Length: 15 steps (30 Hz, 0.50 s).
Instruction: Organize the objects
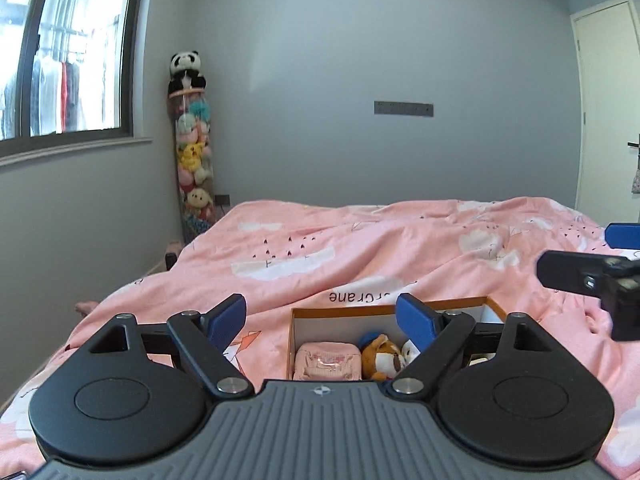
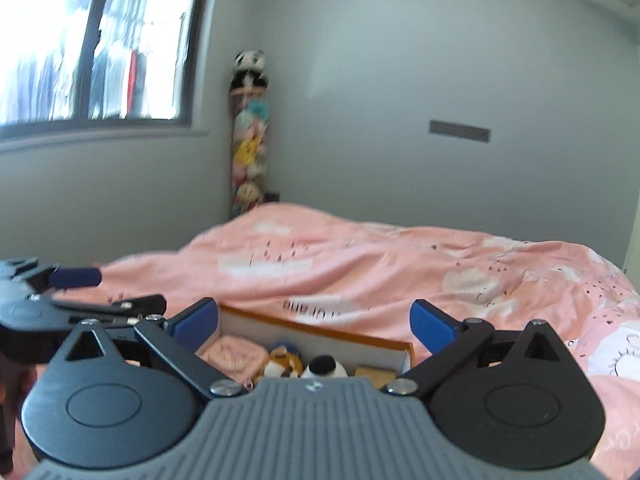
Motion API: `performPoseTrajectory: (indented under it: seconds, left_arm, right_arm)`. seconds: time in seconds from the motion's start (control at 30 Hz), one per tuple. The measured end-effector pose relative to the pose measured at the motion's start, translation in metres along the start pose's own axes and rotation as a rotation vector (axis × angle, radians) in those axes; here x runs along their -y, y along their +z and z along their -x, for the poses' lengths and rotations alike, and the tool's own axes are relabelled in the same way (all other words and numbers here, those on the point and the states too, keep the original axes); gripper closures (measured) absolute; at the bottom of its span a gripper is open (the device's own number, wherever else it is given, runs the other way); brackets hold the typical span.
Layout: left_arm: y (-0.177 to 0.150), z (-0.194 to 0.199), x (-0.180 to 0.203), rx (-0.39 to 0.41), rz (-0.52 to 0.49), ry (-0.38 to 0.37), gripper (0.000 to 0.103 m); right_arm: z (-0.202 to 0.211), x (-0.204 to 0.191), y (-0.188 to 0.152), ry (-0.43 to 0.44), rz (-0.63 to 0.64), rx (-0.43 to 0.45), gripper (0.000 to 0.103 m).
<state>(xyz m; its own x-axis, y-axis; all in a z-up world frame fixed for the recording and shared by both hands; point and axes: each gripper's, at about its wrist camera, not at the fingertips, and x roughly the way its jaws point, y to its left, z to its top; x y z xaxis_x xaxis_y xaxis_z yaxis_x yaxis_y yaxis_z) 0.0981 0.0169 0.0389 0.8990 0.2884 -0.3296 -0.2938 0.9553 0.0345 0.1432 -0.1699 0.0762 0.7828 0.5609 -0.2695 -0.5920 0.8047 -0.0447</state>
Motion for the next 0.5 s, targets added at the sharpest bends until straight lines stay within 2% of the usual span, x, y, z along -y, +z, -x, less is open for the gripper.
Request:
performPoseTrajectory:
  seconds: [0.13,0.3,0.5]
  left_arm:
    - [-0.009,0.005,0.003,-0.041,0.000,-0.036,0.004]
    - [-0.025,0.003,0.003,-0.100,0.003,-0.045,0.004]
    - [-0.035,0.003,0.001,-0.144,0.031,-0.065,0.004]
  right_arm:
    - [0.007,-0.003,-0.010,-0.018,-0.070,0.007,0.001]
    - [0.003,-0.003,-0.031,-0.057,-0.135,-0.042,0.001]
    - [0.001,-0.008,-0.047,-0.066,-0.135,-0.075,0.001]
